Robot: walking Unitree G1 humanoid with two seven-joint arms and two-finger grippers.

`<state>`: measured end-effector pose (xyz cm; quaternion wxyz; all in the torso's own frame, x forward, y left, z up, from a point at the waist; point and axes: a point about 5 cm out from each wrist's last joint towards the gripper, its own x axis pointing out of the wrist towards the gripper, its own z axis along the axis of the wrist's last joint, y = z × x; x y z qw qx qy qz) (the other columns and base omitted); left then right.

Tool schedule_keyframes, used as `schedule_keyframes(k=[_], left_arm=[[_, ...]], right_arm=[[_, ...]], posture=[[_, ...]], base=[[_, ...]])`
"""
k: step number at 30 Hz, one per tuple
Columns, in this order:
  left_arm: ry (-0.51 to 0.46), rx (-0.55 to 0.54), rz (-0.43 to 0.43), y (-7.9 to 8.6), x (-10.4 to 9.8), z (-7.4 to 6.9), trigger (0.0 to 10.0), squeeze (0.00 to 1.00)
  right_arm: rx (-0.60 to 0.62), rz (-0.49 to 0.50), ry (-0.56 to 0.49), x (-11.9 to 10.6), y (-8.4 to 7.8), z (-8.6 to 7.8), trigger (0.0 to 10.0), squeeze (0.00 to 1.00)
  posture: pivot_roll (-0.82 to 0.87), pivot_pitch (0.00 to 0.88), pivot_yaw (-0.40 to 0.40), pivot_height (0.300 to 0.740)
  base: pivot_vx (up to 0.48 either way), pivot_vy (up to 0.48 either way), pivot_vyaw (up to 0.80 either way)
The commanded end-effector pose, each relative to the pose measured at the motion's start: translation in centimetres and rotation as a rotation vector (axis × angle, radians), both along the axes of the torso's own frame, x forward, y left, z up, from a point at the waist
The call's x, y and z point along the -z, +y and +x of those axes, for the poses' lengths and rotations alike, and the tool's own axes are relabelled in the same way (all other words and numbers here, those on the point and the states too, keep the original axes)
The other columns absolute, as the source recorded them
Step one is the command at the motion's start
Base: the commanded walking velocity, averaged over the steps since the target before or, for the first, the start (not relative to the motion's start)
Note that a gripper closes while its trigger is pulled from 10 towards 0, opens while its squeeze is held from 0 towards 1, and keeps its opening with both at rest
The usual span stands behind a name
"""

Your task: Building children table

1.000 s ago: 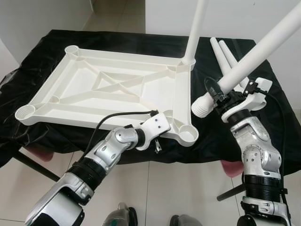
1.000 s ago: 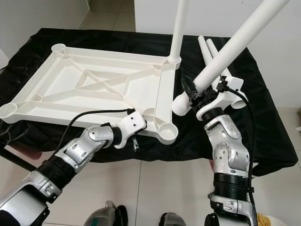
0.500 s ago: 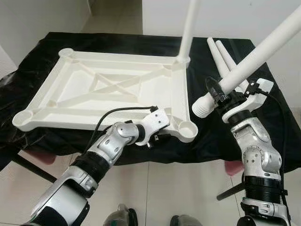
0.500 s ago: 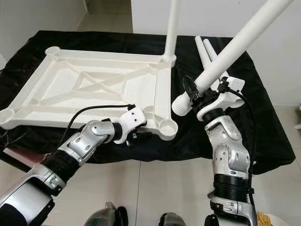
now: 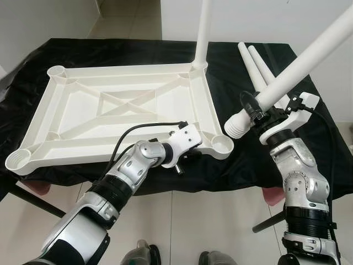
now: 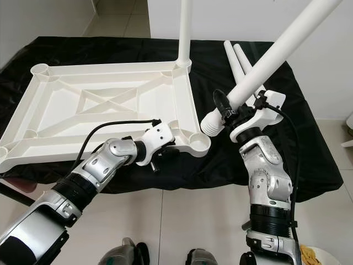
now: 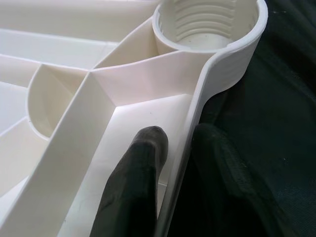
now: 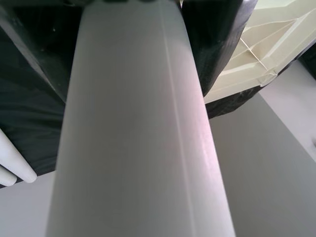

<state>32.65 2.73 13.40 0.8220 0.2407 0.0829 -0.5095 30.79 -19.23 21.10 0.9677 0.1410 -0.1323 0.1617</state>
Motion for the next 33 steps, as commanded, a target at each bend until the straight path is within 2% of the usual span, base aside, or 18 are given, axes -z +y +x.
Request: schedule_keyframes(k=[1, 2, 7, 11, 12, 14, 16, 21, 26, 28, 33], left_arm=[[0.022, -0.102, 0.017, 1.6, 0.9, 0.6, 10.0, 0.16], [0.032, -0.105, 0.002, 1.7, 0.7, 0.6, 10.0, 1.00], [0.039, -0.102, -0.023, 1.9, 0.3, 0.5, 10.0, 1.00], [0.002, -0.107, 0.003, 2.0, 0.0, 0.6, 10.0, 1.00], [-0.007, -0.103, -0.036, 2.0, -1.2, 0.6, 10.0, 0.00], [-0.030, -0.093, -0.126, 2.0, -3.6, 0.3, 10.0, 0.00], [-0.040, -0.096, -0.193, 1.8, -5.1, 0.2, 10.0, 0.00], [0.003, -0.095, -0.374, 1.1, -7.2, -0.4, 10.0, 0.00], [0.014, -0.058, -0.413, 0.6, -7.1, -1.4, 10.0, 0.00], [0.017, -0.059, -0.415, 0.6, -7.1, -1.5, 10.0, 0.00], [0.022, -0.034, -0.408, 0.9, -6.7, -2.8, 10.0, 0.00]], right_arm=[[-0.010, -0.016, -0.007, -0.2, 0.2, -0.2, 10.0, 0.00], [-0.001, -0.033, 0.001, -0.1, 0.1, -0.1, 10.0, 0.00], [0.013, -0.064, 0.015, 0.0, 0.0, 0.1, 10.0, 0.00], [0.025, -0.094, 0.040, 0.2, -0.1, 0.2, 10.0, 0.00], [0.019, -0.122, 0.041, 0.4, 0.1, 0.2, 10.0, 0.00], [0.010, -0.167, 0.034, 0.7, 0.5, 0.2, 10.0, 0.00], [0.005, -0.197, 0.028, 0.9, 0.8, 0.2, 10.0, 0.00], [-0.014, -0.226, -0.012, 0.9, 1.7, 0.3, 10.0, 0.00], [-0.032, -0.237, -0.039, 0.7, 2.7, 0.4, 10.0, 0.00], [-0.032, -0.241, -0.040, 0.7, 2.8, 0.5, 10.0, 0.00], [-0.048, -0.245, -0.035, 1.1, 3.5, 0.7, 10.0, 0.00]], posture=[[-0.04, 0.076, 0.067, 0.740], [-0.04, 0.076, 0.066, 0.740], [-0.04, 0.076, 0.066, 0.740], [-0.04, 0.081, 0.063, 0.740], [-0.03, 0.089, 0.054, 0.740], [-0.02, 0.091, 0.050, 0.740], [-0.02, 0.091, 0.045, 0.740], [-0.01, 0.093, 0.038, 0.740], [-0.01, 0.096, 0.029, 0.740], [-0.01, 0.096, 0.029, 0.740], [0.01, 0.097, 0.018, 0.740]], base=[[0.000, 0.000, 0.00], [0.000, 0.000, 0.00], [0.000, 0.000, 0.00], [0.000, 0.000, 0.00], [0.000, 0.000, 0.00], [0.000, 0.000, 0.00], [0.000, 0.000, 0.00], [0.000, 0.000, 0.00], [0.000, 0.000, 0.00], [0.000, 0.000, 0.00], [0.000, 0.000, 0.00]])
